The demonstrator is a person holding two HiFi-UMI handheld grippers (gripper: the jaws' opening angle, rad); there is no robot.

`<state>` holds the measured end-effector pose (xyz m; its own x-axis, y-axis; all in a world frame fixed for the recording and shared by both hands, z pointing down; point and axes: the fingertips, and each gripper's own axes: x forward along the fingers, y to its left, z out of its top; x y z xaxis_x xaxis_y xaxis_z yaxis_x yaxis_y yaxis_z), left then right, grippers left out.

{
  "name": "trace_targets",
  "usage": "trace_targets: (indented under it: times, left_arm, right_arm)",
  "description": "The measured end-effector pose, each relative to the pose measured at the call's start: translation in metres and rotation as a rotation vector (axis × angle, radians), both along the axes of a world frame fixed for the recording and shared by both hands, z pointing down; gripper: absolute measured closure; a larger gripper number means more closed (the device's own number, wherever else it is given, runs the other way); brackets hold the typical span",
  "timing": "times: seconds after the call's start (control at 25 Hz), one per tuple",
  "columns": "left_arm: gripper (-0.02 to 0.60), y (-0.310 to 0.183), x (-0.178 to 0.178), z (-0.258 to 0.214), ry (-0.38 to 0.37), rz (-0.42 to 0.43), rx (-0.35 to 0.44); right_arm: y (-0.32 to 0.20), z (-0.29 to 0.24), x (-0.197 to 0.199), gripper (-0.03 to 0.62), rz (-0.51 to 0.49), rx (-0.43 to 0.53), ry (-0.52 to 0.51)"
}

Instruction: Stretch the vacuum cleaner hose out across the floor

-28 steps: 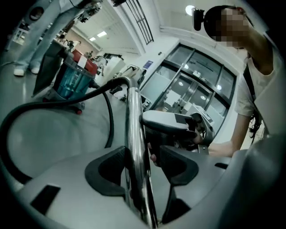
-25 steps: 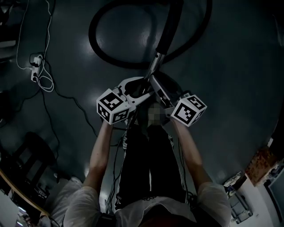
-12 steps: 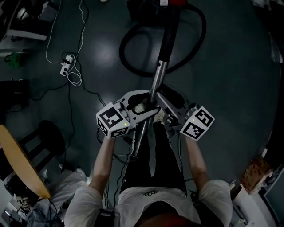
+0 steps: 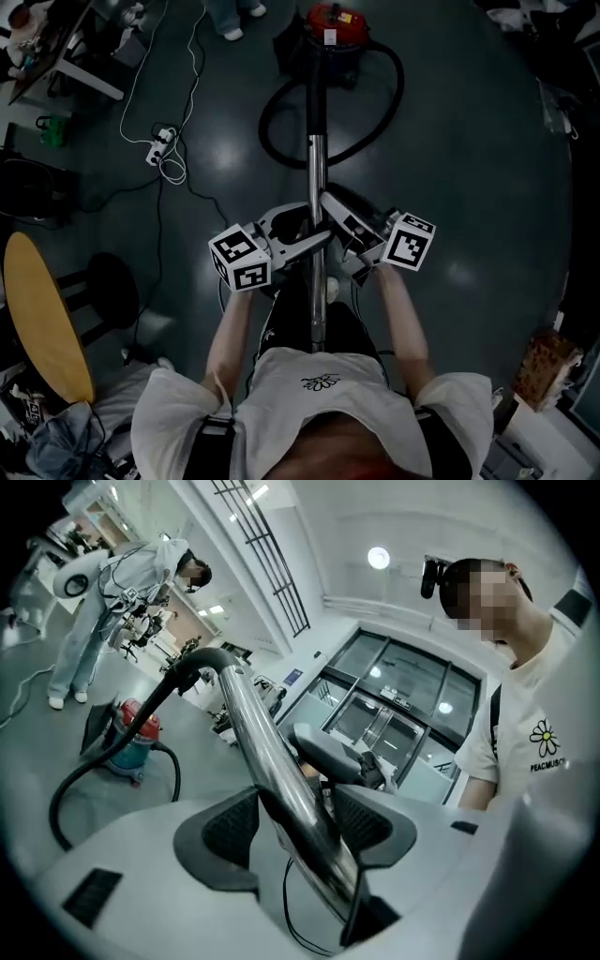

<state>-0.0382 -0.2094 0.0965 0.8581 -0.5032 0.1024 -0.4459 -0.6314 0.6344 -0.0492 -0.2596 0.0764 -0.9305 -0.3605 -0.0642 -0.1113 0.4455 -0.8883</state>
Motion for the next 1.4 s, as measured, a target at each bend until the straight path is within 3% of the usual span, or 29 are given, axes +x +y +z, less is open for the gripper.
trace_targets:
  times: [0.16,0.32,0.44,0.52,0.72,0.84,0.92,1.0,1.04,1.2,1.4]
  left_arm:
    - [0.341,0.06,0.023,-0.018,0.034,-0.017,0.022]
    - [0.341,0.107,0.045,-0.05,0.033,-0.034,0.061]
    - [0.341,0.143,0.049,-0.082,0.005,-0.034,0.108]
    - [0.341,0.17,0.048,-0.105,0.025,-0.04,0.136]
    - [0.342,0.245,0.031,-0.146,0.074,-0.077,0.217]
    - [0.342,0.288,0.016,-0.157,0.121,-0.099,0.244]
    - [0.342,0.324,0.001,-0.158,0.027,-0.084,0.281]
    - [0.342,0.354,-0.01,-0.159,-0.097,-0.051,0.328]
    - [0.345,0.367,-0.013,-0.16,-0.114,-0.042,0.342]
    - [0.345,0.411,-0.034,-0.166,-0.048,-0.038,0.362]
    - [0.345,0.455,-0.033,-0.178,-0.023,0.0,0.451]
  right_arm:
    - [0.063,-0.021,0.023,0.442,-0.072,0.065,0.031]
    - [0.111,-0.056,0.047,0.442,-0.059,0.083,-0.022]
    - [0.149,-0.091,0.053,0.442,-0.034,0.142,-0.043]
    - [0.177,-0.115,0.052,0.442,-0.034,0.178,-0.063]
    - [0.255,-0.158,0.028,0.442,-0.084,0.293,-0.064]
    - [0.295,-0.171,0.006,0.434,-0.137,0.279,-0.114]
    - [0.329,-0.176,-0.016,0.428,-0.137,0.262,-0.112]
    - [0.358,-0.179,-0.042,0.428,-0.152,0.286,-0.047]
    - [0.371,-0.179,-0.054,0.428,-0.181,0.303,-0.001]
    - [0.415,-0.181,-0.086,0.428,-0.256,0.344,0.132]
    - [0.46,-0.197,-0.074,0.43,-0.319,0.345,-0.002]
